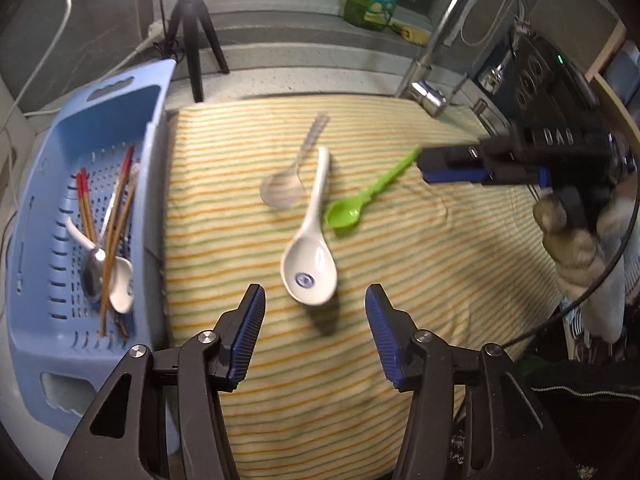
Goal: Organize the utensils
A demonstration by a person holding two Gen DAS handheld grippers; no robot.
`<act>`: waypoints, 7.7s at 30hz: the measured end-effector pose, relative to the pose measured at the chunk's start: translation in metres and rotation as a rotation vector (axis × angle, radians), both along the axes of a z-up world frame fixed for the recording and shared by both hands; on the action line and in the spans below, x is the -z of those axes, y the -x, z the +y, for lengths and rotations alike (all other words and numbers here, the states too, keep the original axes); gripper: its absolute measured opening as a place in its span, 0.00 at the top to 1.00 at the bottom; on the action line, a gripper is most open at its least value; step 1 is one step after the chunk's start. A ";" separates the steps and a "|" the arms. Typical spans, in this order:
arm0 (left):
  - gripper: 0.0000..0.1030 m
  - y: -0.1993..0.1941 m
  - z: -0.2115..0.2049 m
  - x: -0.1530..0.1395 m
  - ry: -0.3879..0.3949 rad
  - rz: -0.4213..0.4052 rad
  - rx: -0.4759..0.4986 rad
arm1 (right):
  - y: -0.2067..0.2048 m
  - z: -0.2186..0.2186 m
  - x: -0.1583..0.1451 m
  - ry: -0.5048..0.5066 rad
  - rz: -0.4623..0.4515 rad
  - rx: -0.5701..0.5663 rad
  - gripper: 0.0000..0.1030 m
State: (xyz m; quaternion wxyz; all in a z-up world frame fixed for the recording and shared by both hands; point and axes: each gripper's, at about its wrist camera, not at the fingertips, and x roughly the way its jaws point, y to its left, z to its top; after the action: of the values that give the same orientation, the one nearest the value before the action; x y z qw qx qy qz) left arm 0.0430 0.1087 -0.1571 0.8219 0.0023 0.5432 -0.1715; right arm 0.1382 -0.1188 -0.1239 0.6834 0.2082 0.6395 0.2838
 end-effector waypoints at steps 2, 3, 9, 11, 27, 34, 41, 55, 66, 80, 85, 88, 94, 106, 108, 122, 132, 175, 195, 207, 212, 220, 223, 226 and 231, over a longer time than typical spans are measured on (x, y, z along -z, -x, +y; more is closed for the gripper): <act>0.50 0.002 -0.004 0.005 -0.009 0.011 -0.002 | -0.006 0.008 0.006 -0.011 0.010 -0.015 0.62; 0.50 0.002 -0.006 0.007 -0.011 0.016 -0.005 | -0.008 0.012 0.009 -0.019 0.018 -0.022 0.62; 0.50 -0.004 -0.007 0.015 -0.006 0.015 -0.058 | -0.020 0.031 0.031 -0.031 0.064 -0.042 0.63; 0.50 -0.006 -0.008 0.018 -0.003 0.010 -0.072 | -0.026 0.035 0.036 -0.031 0.076 -0.042 0.64; 0.51 -0.017 -0.020 0.037 -0.097 -0.014 -0.077 | -0.042 0.053 0.073 0.026 0.146 -0.073 0.71; 0.63 -0.019 -0.022 0.042 -0.112 -0.012 -0.065 | -0.045 0.062 0.075 0.041 0.144 -0.083 0.77; 0.63 -0.019 -0.021 0.042 -0.107 -0.012 -0.058 | -0.044 0.065 0.078 0.067 0.142 -0.087 0.87; 0.63 -0.010 -0.008 0.020 -0.038 -0.043 -0.070 | -0.043 0.068 0.050 0.045 0.104 -0.078 0.89; 0.63 0.001 0.031 -0.014 -0.012 -0.115 -0.119 | -0.041 0.106 0.010 -0.014 0.048 -0.105 0.90; 0.63 0.009 0.107 -0.026 0.000 -0.141 -0.229 | -0.029 0.198 0.000 -0.044 0.018 -0.191 0.91; 0.63 0.004 0.133 -0.023 -0.004 -0.138 -0.253 | -0.034 0.228 0.006 -0.035 0.020 -0.195 0.91; 0.63 -0.001 0.146 -0.019 -0.009 -0.130 -0.261 | -0.037 0.246 0.010 -0.026 0.020 -0.203 0.91; 0.63 -0.005 0.166 -0.012 -0.013 -0.112 -0.276 | -0.041 0.273 0.020 -0.009 0.024 -0.217 0.91; 0.63 -0.012 0.183 -0.005 -0.042 -0.101 -0.298 | -0.044 0.301 0.030 0.047 -0.004 -0.243 0.88; 0.63 -0.011 0.182 -0.008 -0.041 -0.107 -0.298 | -0.044 0.303 0.030 0.056 -0.006 -0.256 0.85; 0.63 -0.003 0.169 -0.018 -0.047 -0.128 -0.302 | -0.040 0.279 0.015 0.035 -0.030 -0.237 0.78; 0.63 -0.001 0.140 -0.027 -0.051 -0.151 -0.259 | -0.039 0.217 -0.009 0.028 -0.163 -0.167 0.65; 0.63 -0.076 -0.022 0.001 -0.048 -0.065 0.147 | 0.013 -0.054 0.028 0.062 0.076 0.321 0.61; 0.63 -0.121 -0.034 0.039 -0.076 0.028 0.198 | -0.005 -0.023 0.074 0.003 0.187 0.363 0.72; 0.71 -0.138 -0.048 0.053 -0.131 0.028 0.224 | -0.016 -0.017 0.084 0.046 0.217 0.400 0.83; 0.84 -0.140 -0.049 0.053 -0.138 0.014 0.223 | -0.019 -0.011 0.082 0.094 0.207 0.387 0.86; 0.94 -0.135 -0.044 0.050 -0.115 0.028 0.222 | -0.020 -0.009 0.082 0.103 0.188 0.377 0.90; 0.94 -0.128 -0.045 0.048 -0.106 0.035 0.230 | -0.017 -0.011 0.081 0.091 0.186 0.380 0.91; 0.94 -0.121 -0.045 0.047 -0.102 0.041 0.235 | -0.014 -0.012 0.078 0.094 0.175 0.358 0.92; 0.94 -0.116 -0.042 0.046 -0.060 0.054 0.204 | -0.005 -0.016 0.073 0.087 0.165 0.335 0.93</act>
State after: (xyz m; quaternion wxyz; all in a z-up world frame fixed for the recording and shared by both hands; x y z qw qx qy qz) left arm 0.1585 0.0668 -0.2032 0.7846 0.0774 0.5671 -0.2381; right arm 0.1436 -0.1350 -0.1974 0.6749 0.3045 0.6614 0.1200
